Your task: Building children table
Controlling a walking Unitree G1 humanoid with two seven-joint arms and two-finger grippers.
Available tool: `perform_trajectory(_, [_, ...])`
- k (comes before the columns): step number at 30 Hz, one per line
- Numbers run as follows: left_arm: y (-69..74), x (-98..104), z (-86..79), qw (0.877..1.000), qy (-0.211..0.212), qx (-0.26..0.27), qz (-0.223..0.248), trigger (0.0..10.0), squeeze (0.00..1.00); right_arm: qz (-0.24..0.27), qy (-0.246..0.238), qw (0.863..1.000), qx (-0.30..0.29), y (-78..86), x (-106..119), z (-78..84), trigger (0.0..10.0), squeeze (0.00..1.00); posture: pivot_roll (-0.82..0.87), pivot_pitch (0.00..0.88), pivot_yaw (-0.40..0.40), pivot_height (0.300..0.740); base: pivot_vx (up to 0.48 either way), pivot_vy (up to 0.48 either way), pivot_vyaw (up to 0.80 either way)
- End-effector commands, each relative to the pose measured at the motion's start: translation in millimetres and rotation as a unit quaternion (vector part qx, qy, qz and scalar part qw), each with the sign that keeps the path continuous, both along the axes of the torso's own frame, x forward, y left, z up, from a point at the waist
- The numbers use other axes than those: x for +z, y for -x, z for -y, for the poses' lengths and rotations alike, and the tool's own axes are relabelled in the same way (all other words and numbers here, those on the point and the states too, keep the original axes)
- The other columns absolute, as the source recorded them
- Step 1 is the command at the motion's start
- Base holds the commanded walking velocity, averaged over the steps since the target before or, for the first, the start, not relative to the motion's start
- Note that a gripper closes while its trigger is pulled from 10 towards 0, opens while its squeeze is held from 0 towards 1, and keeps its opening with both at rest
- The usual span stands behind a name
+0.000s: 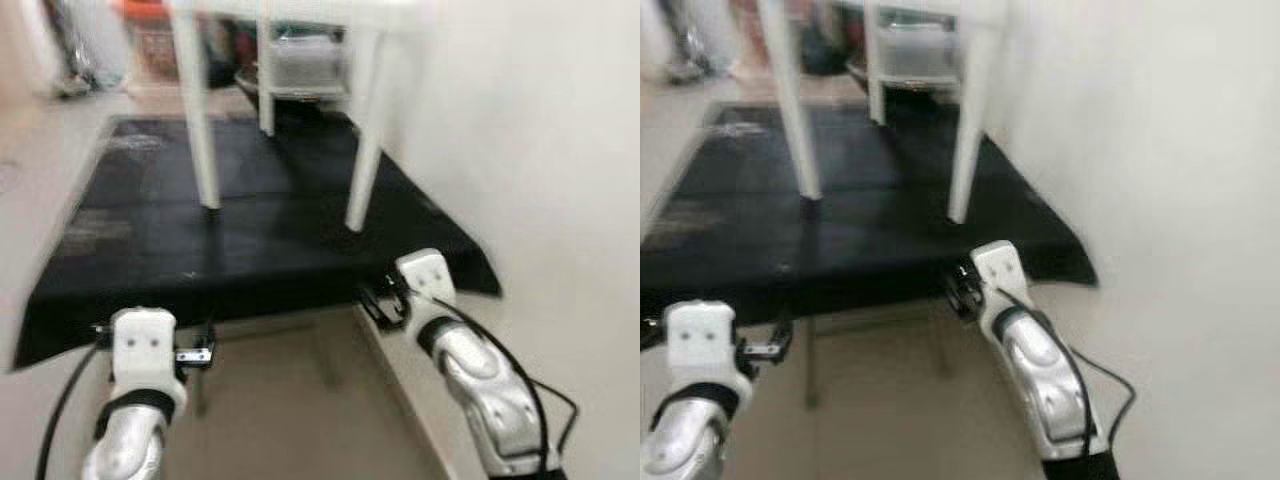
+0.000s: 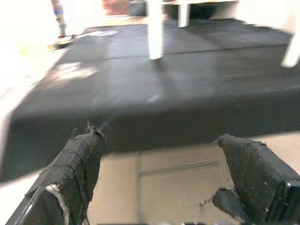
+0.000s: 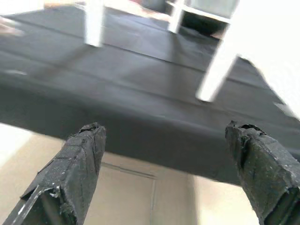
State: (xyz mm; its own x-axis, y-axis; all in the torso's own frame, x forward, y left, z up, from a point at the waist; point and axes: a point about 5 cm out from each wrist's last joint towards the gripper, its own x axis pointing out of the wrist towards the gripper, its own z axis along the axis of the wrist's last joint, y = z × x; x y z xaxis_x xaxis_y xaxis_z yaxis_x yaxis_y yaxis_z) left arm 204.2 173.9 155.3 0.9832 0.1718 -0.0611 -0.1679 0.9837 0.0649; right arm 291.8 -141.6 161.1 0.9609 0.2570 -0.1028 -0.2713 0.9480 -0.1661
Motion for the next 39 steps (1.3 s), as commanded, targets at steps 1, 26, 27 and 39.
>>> perform_trajectory(1, [0.0,-2,1.8,1.0,0.0,0.0,-0.006,10.0,0.0,-0.012,-0.017,1.0,-0.02,-1.2,-2,4.0,10.0,0.0,0.03,0.0,-0.047,0.74,-0.461,0.0,0.0])
perform_trajectory(26, [0.9,-5,0.2,0.999,-0.022,0.02,-0.024,10.0,0.0,-0.022,-0.008,0.999,-0.044,-3.8,-7,4.9,10.0,0.0,0.03,0.0,-0.043,0.74,-0.032,0.0,0.32])
perform_trajectory(27, [2.2,-6,-0.6,0.999,-0.028,0.021,-0.027,10.0,0.0,-0.021,-0.003,0.998,-0.054,-4.2,-8,7.5,10.0,0.0,0.03,0.0,-0.043,0.74,0.0,0.0,0.0])
perform_trajectory(39, [23.6,-13,-4.7,0.997,-0.05,-0.001,-0.051,10.0,0.0,-0.036,0.001,0.995,-0.093,22.1,-22,28.4,10.0,0.0,0.03,0.0,-0.042,0.74,0.0,0.0,0.0])
